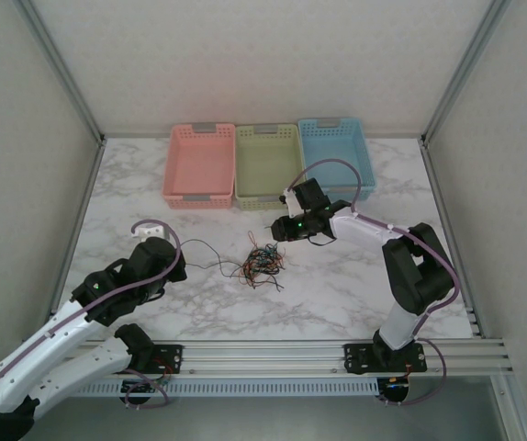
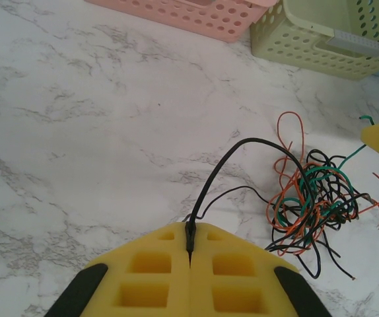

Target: Untangle the cables

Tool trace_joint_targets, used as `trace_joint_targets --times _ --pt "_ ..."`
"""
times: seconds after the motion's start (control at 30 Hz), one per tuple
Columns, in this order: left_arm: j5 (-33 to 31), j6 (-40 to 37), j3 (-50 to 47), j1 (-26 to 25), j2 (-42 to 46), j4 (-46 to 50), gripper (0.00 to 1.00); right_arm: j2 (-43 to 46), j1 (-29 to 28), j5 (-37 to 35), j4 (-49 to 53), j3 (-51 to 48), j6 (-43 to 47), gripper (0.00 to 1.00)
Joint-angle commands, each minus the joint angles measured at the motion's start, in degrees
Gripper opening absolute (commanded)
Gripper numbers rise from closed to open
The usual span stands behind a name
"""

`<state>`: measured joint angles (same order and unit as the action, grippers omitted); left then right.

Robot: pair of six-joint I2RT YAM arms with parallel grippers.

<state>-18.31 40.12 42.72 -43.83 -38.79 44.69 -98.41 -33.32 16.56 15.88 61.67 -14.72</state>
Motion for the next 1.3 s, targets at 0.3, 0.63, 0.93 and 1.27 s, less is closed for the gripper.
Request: trace_joint_targets --times 0.3,0.63,0.93,1.27 --pt "0.34 -0.48 -0.94 -0.29 -0.1 -0.85 0.0 1.22 -0.48 -1.23 0.64 0.73 1.46 0.0" --pt "-2.66 -0.44 1.5 -0.29 2.69 2.7 0.0 5.91 -0.44 -10.86 7.17 0.49 2.02 0.0" --pt "-7.98 0.19 6.11 -0.29 6.81 8.34 0.0 9.73 1.36 -19.19 11.25 -2.48 1.64 0.0" --pt "-14.82 -0.41 11.98 -0.29 12.52 14.5 0.0 10.78 2.03 -29.94 16.3 -3.66 0.73 0.0"
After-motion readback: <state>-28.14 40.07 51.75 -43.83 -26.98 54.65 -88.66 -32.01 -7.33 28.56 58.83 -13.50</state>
